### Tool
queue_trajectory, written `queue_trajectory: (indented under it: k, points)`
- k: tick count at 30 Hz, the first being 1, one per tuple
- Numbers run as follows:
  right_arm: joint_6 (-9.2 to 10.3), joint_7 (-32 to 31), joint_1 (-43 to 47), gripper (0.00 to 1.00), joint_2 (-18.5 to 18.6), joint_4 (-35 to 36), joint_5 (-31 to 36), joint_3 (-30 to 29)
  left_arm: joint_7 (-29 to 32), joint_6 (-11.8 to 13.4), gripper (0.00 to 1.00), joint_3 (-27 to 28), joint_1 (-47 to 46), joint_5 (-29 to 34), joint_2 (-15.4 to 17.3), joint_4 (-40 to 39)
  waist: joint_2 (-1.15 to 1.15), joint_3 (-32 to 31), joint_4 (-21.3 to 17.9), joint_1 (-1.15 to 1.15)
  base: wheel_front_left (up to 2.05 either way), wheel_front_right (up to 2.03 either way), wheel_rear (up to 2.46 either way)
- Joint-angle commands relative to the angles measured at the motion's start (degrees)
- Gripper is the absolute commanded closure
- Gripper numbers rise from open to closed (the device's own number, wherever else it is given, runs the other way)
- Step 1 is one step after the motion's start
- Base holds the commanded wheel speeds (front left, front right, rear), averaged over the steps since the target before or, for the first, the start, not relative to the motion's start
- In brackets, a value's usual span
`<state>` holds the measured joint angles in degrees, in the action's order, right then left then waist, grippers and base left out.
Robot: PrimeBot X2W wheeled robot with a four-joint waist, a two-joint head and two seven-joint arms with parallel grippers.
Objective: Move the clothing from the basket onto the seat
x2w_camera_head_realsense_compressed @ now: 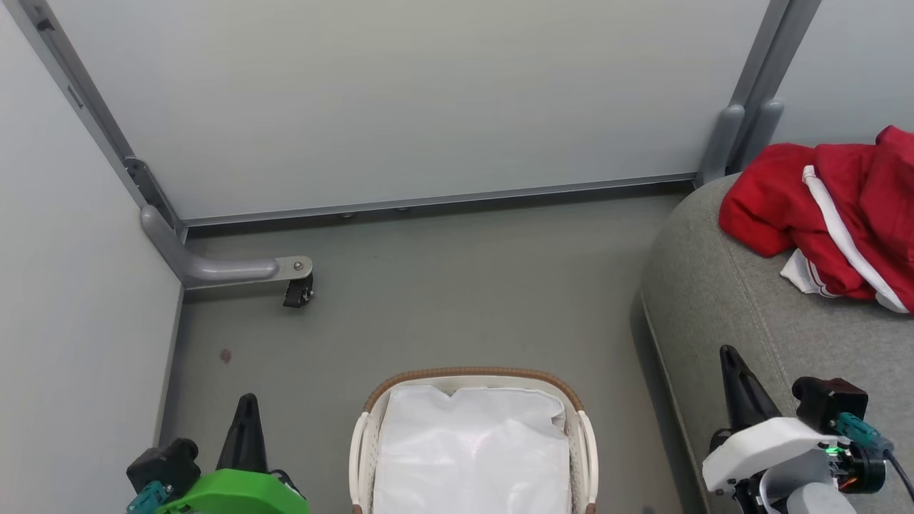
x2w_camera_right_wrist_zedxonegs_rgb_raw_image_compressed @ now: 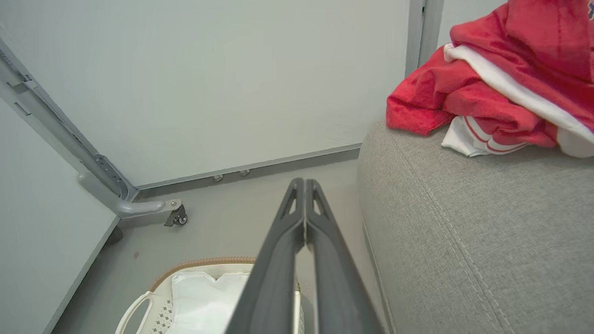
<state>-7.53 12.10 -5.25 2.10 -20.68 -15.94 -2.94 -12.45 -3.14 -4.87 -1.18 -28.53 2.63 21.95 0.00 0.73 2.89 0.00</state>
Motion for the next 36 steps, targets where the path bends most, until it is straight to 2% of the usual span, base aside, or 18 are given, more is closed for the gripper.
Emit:
queue_trajectory:
  k: [1,17,36]
  points:
    - [0.01,-0.5,-0.9,1.0,0.3,1.3,-2.9,-0.2,0.6,-0.6,1.0,0.7,-0.9,-2.3,0.1,-1.3,0.0,0.0,0.0,0.0,0.0,0.0,0.0]
    - [0.02,-4.1,-0.8,1.0,0.5,2.8,-18.7,-0.7,4.5,-1.4,1.0,2.9,-1.9,-15.5,0.1,-2.8,0.0,-0.1,-0.4,0.0,0.0,0.0,0.0]
    - [0.02,-8.1,-1.0,1.0,0.6,3.9,-34.2,-1.5,8.4,-2.3,1.0,5.3,-3.0,-28.5,0.2,-4.3,0.0,-0.2,-0.9,0.0,0.0,0.0,0.0]
